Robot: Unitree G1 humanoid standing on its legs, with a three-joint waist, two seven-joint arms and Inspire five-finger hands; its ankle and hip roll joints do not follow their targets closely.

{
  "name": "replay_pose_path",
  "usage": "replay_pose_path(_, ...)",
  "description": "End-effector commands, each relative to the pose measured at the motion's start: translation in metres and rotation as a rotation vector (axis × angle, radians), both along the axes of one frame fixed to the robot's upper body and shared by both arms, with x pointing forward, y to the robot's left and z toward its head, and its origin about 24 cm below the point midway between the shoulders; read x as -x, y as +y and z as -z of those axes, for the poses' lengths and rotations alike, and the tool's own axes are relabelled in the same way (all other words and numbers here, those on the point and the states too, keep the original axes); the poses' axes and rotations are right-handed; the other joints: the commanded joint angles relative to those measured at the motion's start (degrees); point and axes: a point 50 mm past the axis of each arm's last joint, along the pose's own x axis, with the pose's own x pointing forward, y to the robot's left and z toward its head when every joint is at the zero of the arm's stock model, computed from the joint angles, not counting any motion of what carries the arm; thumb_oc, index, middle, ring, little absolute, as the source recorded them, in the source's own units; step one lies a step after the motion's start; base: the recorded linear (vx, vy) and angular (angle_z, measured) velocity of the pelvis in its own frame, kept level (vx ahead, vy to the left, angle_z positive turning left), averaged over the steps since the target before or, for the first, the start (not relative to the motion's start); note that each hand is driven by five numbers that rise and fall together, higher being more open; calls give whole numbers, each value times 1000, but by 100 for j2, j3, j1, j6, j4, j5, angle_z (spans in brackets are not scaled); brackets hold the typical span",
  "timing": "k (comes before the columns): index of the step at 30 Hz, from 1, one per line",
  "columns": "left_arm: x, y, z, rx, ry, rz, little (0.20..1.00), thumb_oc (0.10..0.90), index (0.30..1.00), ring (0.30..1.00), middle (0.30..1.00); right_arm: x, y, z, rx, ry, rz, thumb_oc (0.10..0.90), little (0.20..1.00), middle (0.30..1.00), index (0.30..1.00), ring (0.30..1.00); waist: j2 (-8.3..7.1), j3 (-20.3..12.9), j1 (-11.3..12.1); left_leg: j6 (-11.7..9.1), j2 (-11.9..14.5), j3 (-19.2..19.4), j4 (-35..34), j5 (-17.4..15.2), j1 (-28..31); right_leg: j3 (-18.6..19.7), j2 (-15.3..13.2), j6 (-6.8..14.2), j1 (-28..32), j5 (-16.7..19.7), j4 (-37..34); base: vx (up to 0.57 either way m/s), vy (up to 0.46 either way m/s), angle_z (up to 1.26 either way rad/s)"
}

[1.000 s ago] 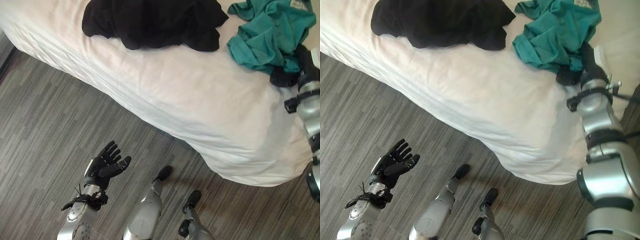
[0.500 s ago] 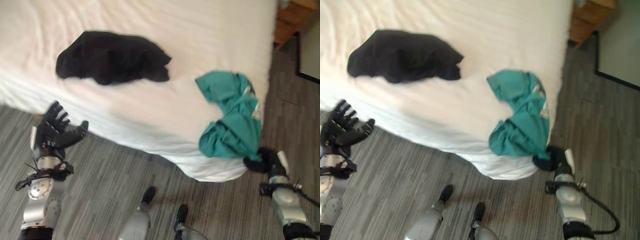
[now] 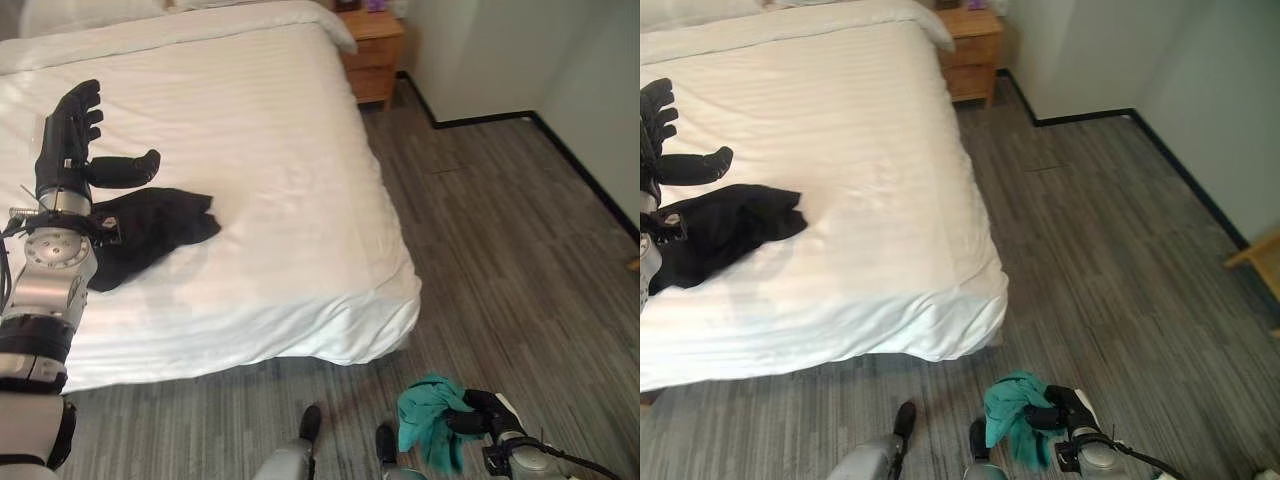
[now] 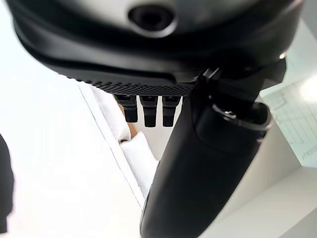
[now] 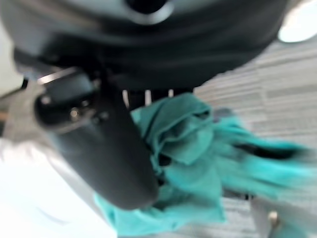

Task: Pick up bed clothes into laundry basket.

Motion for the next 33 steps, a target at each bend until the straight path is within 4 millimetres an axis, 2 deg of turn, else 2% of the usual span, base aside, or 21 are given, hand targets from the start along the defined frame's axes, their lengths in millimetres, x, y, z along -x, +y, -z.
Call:
replay_pose_path(1,13,16,-70,-146,-197,-142,900,800,900,900,900,-7,3,-7,-102,-123,86,400,300,300,300,300,-37,-718,-50,-155,62,-33,-558,254,55,-56,110,256,564,-746,195,89,158,-26)
replay_pose_path(5,7,8,-90,-358,-139,-195,900,800,900,900,900,17,14,13,-157,-22,92,400,300,300,300,300,-353,-815,-42,-75,54,16,-558,119,128,13,63,344,522,-663,187,82,104,-9)
replay_pose_path(7,7,12,-102,-467,-93,-272,900,800,900,900,900,24,17,19,-181,7,99,400,300,300,300,300,-536,-819,-48,-53,61,36,-558,76,90,11,48,392,476,-591,149,22,45,-4)
replay_pose_path(11,13,30,-131,-686,17,-486,900,800,900,900,900,23,19,22,-190,22,90,400,300,300,300,300,-817,-810,-51,-20,102,88,-558,33,-27,32,70,480,310,-425,79,-11,31,-8)
replay_pose_path(16,18,29,-155,-930,86,-646,900,800,900,900,900,11,33,20,-226,-18,60,400,300,300,300,300,-1136,-688,59,26,130,115,-558,-18,-99,10,80,546,139,-293,118,-5,29,-4)
replay_pose_path(22,17,35,-143,-1058,181,-691,900,800,900,900,900,10,43,19,-249,-43,31,400,300,300,300,300,-1395,-540,190,52,170,49,-558,-66,-124,-136,97,547,108,-246,95,1,-3,1)
replay_pose_path(25,14,46,-122,-1032,264,-704,900,800,900,900,900,2,53,13,-279,-93,-5,400,300,300,300,300,-1528,-460,187,56,198,30,-558,-63,-169,-168,103,567,79,-201,74,3,-3,3)
replay_pose_path(28,15,49,-118,-1035,285,-712,900,800,900,900,900,-2,58,9,-280,-110,-42,400,300,300,300,300,-1583,-426,168,48,218,30,-558,-53,-194,-167,119,573,42,-177,79,0,0,0)
replay_pose_path(30,16,54,-113,-1011,296,-721,900,800,900,900,900,-9,62,3,-282,-145,-77,400,300,300,300,300,-1661,-371,131,34,258,44,-530,-42,-272,-162,135,577,-30,-137,87,-20,-6,1)
replay_pose_path(33,18,55,-118,-1005,279,-746,900,800,900,900,900,-20,67,-6,-292,-202,-93,400,300,300,300,300,-1809,-227,46,6,339,39,-449,-16,-470,-152,175,596,-212,-59,130,-64,-23,7)
